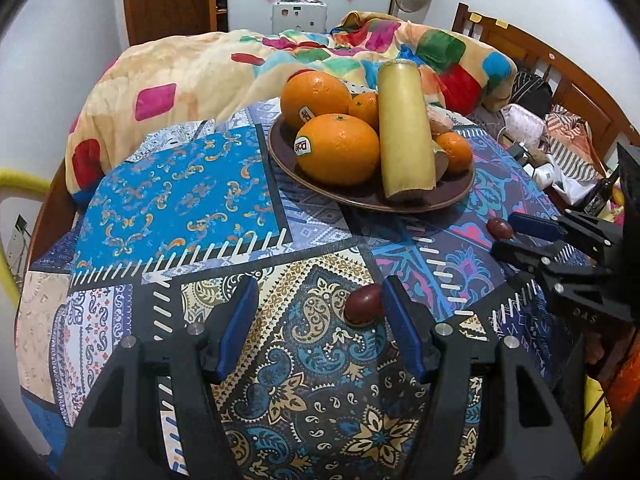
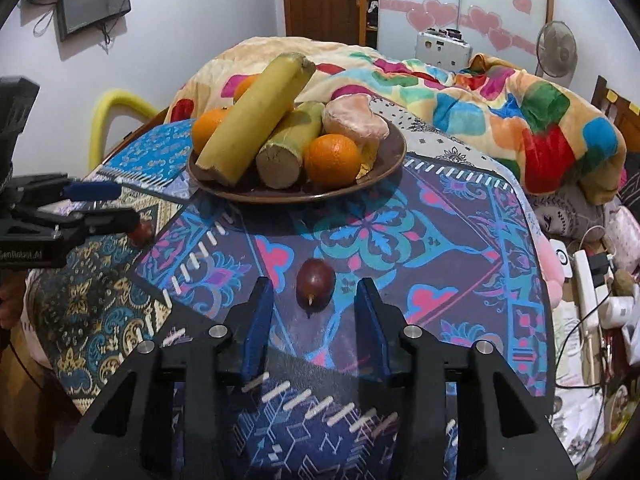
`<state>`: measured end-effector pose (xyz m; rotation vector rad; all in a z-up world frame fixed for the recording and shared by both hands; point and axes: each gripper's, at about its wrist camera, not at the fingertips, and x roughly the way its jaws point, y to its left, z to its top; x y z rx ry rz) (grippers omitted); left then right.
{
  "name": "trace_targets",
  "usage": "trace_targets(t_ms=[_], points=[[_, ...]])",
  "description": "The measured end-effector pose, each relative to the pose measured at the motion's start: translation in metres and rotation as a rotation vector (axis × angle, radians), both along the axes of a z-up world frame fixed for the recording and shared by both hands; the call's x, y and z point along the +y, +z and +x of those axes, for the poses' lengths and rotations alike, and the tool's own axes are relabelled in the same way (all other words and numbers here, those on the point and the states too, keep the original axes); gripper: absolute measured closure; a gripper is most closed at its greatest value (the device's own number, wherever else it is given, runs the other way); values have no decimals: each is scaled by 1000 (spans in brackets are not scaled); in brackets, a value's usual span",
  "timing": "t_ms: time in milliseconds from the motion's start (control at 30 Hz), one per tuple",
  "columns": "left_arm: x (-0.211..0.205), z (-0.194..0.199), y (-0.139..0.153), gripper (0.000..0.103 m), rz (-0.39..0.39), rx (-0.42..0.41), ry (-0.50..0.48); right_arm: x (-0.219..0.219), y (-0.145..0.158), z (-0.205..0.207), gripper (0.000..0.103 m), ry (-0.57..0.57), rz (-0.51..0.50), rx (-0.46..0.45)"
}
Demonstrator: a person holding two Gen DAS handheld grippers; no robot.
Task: Organize fruits
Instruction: 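Grasp a small dark red fruit with the left tool while the right tool grasps the other one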
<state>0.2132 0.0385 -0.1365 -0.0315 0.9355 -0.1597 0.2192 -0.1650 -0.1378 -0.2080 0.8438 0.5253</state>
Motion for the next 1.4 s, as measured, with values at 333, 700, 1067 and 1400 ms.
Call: trace_targets(t_ms=[333, 700, 1067, 1400], points=[[-8, -10, -4, 40, 8, -3, -22, 3, 3, -4, 89, -4, 14, -7], [-23, -16, -13, 44, 12, -10, -48, -8, 9, -14, 89, -7, 41, -9], [-46, -22, -10, 86, 32, -37, -120, -7, 9, -13, 89, 1, 56, -7], [-28, -12, 6, 86, 5, -69, -77, 0, 27, -5, 89, 7, 81, -51]])
